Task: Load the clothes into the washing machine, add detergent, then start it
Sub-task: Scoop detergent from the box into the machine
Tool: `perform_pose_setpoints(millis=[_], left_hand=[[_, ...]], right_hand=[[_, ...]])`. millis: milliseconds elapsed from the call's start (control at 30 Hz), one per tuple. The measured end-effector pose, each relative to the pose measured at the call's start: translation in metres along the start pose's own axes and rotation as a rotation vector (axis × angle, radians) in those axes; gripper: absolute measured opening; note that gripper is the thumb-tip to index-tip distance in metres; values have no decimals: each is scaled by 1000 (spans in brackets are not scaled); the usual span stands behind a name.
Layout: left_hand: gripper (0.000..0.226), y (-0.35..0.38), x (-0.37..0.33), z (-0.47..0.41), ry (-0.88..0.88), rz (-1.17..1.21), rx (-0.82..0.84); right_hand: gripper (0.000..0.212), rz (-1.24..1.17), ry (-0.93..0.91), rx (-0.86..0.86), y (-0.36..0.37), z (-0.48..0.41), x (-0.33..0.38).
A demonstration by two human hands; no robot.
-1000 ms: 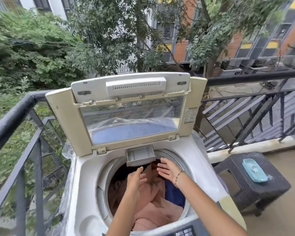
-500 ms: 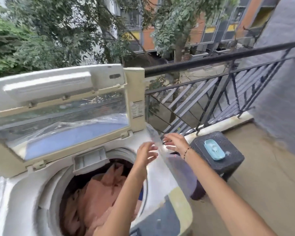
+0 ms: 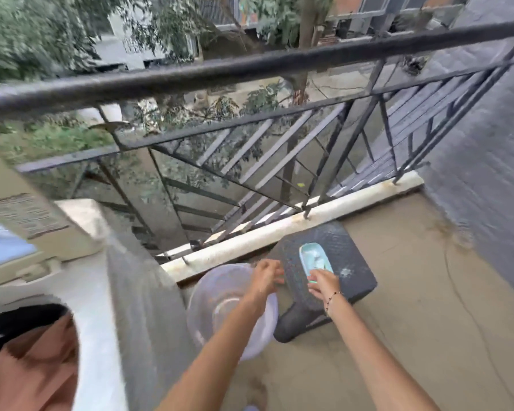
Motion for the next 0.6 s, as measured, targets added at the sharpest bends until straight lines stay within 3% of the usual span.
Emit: perform_pose_setpoints(millis=[133,267,433,600], left_hand=[[24,29,19,-43,-114,-61,-19],[19,45,36,-78,-173,-98,-58],[26,53,52,-117,-258,-76,-68],[7,47,72,-136,-290,-97,-131]], right_hand=[[11,99,14,-48,-16,-59,-11],[26,299,0,-144,-27,-109,-20],[43,660,-57,-207,-32,-157,-31],[33,747,-72,-209,-28,-177,-45]])
Point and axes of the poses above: each hand's wrist, its own z-axis away from the middle knuckle, its own y-axis out of the palm, x = y × z, the point moved 3 cm from there along -z, towards the middle knuckle, and after that the axes turned 12 degrees about z, right-handed, at the moved point
